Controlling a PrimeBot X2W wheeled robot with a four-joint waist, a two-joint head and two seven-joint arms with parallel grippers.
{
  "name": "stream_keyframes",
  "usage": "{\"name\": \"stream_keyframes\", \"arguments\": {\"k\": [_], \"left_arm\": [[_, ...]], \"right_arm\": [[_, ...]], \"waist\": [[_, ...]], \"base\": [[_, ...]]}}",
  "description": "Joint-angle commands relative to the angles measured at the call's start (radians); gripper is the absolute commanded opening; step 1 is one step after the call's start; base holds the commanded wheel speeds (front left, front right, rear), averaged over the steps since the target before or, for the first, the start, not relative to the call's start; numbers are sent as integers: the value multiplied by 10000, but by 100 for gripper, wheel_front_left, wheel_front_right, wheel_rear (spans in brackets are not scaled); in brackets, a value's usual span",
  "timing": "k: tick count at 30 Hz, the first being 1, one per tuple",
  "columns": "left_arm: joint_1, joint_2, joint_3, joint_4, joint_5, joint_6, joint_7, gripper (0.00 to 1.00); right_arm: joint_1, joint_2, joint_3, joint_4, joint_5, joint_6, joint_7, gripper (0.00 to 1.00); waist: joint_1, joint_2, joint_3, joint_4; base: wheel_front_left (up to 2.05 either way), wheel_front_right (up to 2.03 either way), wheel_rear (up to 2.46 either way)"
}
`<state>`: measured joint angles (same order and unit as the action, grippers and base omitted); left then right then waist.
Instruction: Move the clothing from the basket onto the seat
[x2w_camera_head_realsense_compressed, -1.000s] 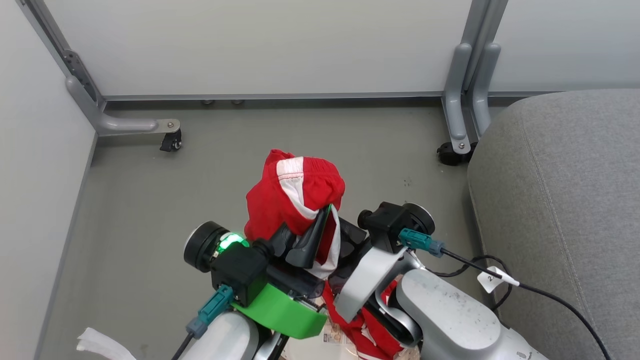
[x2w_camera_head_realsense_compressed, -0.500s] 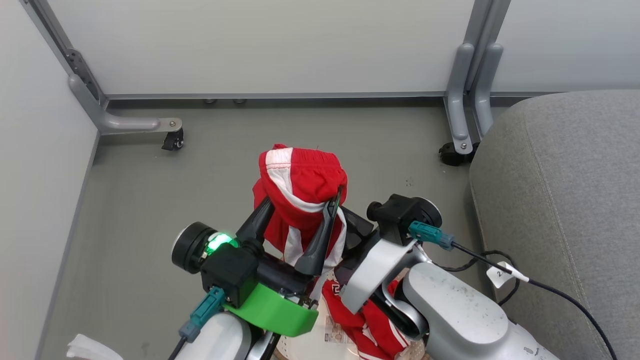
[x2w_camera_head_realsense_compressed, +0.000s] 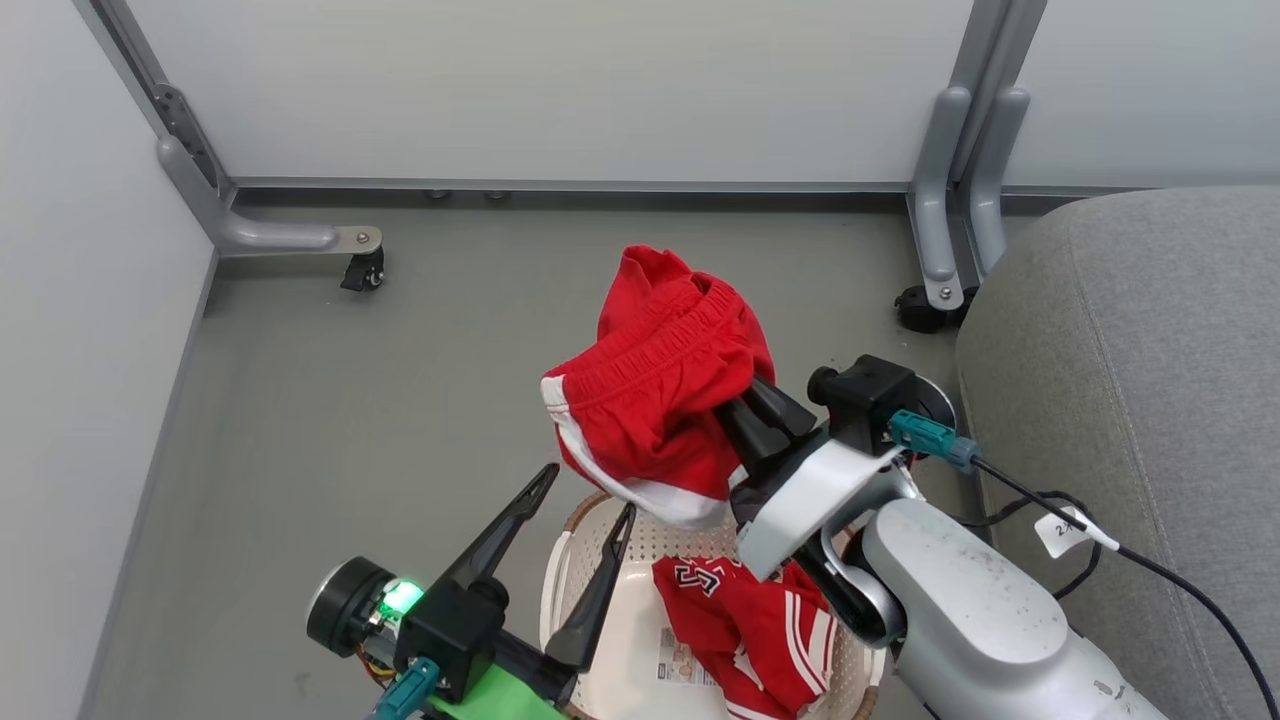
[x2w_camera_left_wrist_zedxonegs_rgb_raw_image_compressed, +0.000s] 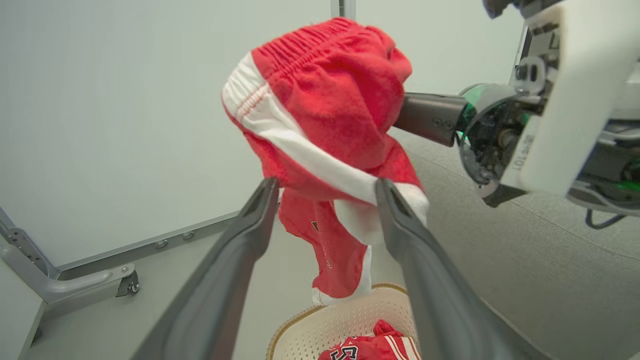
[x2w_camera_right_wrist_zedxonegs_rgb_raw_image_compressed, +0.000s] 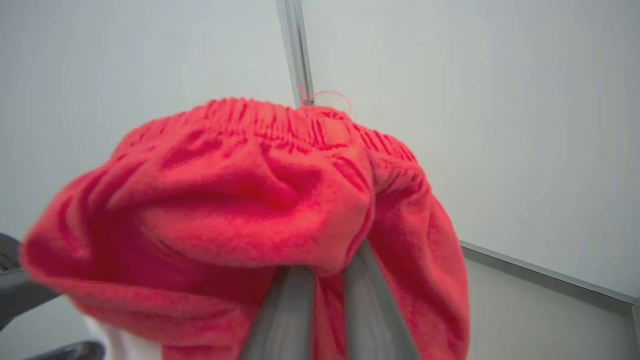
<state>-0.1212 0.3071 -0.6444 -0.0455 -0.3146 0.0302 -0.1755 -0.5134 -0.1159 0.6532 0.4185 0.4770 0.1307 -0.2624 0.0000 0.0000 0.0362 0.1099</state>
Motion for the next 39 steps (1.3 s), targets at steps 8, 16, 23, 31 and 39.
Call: {"name": "stream_keyframes", "arguments": {"k": [8, 16, 23, 31, 39], "left_arm": [[272, 202, -184, 45, -17, -108, 63, 100], [158, 232, -322, 146, -27, -139, 201, 100], [-129, 297, -424, 70, 99, -148, 328, 100], [-567, 365, -500, -4, 285, -189, 567, 100], [-952, 460, -593, -92, 373, -297, 832, 100]], "right_arm": [[323, -123, -431, 177, -167, 1, -33, 0], [352, -131, -535, 250, -201, 1, -34, 0], [260, -335, -703, 276, -286, 1, -34, 0], [254, -448, -1227, 220, -320, 1, -34, 0], [449, -376, -1901, 84, -449, 1, -34, 0]], "waist": [[0, 0, 105, -37], [0, 0, 218, -403], [0, 0, 581, -1423], [0, 0, 1088, -3160], [0, 0, 1619, -4783]], "base": [[0, 0, 0], [0, 0, 0], [0, 0, 0], [0, 0, 0], [0, 0, 0]]}}
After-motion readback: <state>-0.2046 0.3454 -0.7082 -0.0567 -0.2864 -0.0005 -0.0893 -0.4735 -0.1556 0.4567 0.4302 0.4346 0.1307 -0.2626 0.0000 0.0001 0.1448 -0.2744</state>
